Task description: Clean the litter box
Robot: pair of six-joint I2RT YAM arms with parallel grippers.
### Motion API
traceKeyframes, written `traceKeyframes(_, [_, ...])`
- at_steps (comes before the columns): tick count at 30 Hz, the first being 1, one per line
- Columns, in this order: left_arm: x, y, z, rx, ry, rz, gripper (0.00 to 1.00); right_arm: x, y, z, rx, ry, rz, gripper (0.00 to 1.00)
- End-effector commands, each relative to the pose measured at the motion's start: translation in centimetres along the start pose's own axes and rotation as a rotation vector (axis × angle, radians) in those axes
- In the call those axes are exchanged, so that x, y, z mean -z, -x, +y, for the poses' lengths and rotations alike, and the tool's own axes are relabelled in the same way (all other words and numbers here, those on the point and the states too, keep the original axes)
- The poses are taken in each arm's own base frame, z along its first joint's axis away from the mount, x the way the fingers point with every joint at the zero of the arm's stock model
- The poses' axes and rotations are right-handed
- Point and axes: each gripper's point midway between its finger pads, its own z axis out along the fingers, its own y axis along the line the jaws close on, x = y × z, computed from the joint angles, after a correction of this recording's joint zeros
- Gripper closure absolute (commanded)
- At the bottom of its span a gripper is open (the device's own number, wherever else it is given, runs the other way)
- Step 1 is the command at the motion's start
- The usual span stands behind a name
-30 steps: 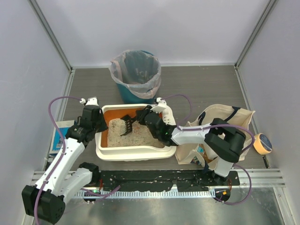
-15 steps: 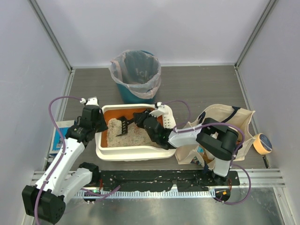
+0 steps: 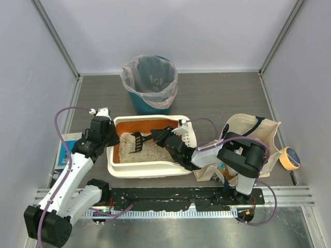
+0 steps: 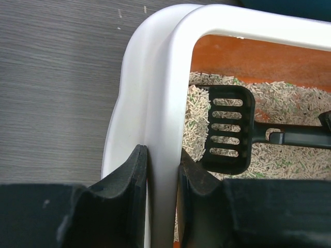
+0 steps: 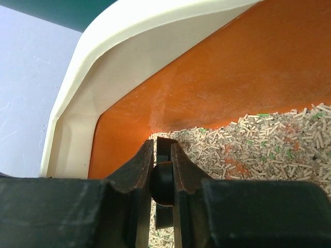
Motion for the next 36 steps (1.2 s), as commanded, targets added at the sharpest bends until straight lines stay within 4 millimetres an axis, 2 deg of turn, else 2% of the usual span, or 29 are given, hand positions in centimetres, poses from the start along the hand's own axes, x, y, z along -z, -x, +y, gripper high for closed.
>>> traceKeyframes(1, [0.4, -0.9, -2.2, 0.051, -0.114, 0.037, 0.89, 2.3, -0.7, -0.2, -0.008, 0.006, 0.055, 0.99])
traceKeyframes(7, [0.6, -0.7, -2.1, 0.052, -0.112, 0.025, 0.76, 3.5, 1.4, 0.9, -0.029, 0.029, 0.015, 0.99])
traceKeyframes(16, [0.9, -0.4, -2.2, 0.053, -0.120, 0.009, 0.68, 4.1, 2.7, 2.0, -0.026, 0.056, -0.004, 0.99])
traceKeyframes(21, [1.1, -0.3, -2.6, 0.049, -0.149, 0.005, 0.65, 4.3, 3.0, 3.3, -0.042, 0.092, -0.004, 0.99])
traceKeyframes(27, [1.6, 0.2, -2.6, 0.052, -0.153, -0.025, 0.52, 4.7, 4.3, 4.8, -0.057, 0.123, -0.033, 0.99])
traceKeyframes(31, [2.1, 0.6, -2.8, 0.051, -0.174, -0.053, 0.42, 4.9, 5.1, 5.1, -0.058, 0.121, -0.056, 0.99])
traceKeyframes(36, [3.0, 1.5, -3.3, 0.049, -0.218, -0.109, 0.35, 5.2, 6.0, 5.6, -0.068, 0.131, -0.077, 0.99])
